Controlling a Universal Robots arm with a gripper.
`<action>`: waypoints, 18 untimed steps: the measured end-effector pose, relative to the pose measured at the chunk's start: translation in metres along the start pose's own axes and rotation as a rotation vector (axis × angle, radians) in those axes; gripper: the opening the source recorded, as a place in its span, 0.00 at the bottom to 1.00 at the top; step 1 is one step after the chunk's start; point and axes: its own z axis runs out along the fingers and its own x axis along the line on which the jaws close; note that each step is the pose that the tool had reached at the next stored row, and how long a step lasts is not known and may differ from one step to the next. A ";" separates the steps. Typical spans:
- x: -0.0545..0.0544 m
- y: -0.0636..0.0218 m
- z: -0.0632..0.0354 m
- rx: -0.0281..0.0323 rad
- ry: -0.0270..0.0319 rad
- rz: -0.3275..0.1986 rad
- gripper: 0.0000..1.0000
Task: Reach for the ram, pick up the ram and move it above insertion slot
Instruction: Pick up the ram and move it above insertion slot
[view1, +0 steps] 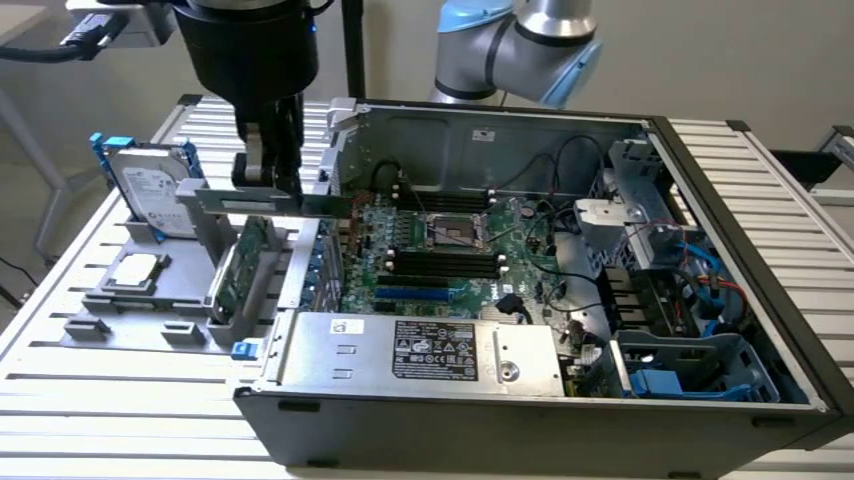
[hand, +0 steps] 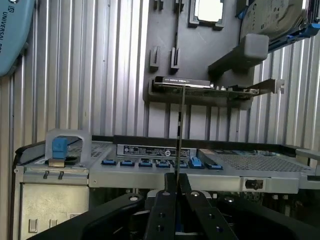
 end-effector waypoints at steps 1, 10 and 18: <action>0.000 -0.0045 -0.0001 0.0000 -0.0012 0.000 0.14; 0.002 -0.0453 -0.0015 -0.0006 -0.0075 -0.001 0.14; 0.002 -0.0804 -0.0025 -0.0009 -0.0078 -0.002 0.14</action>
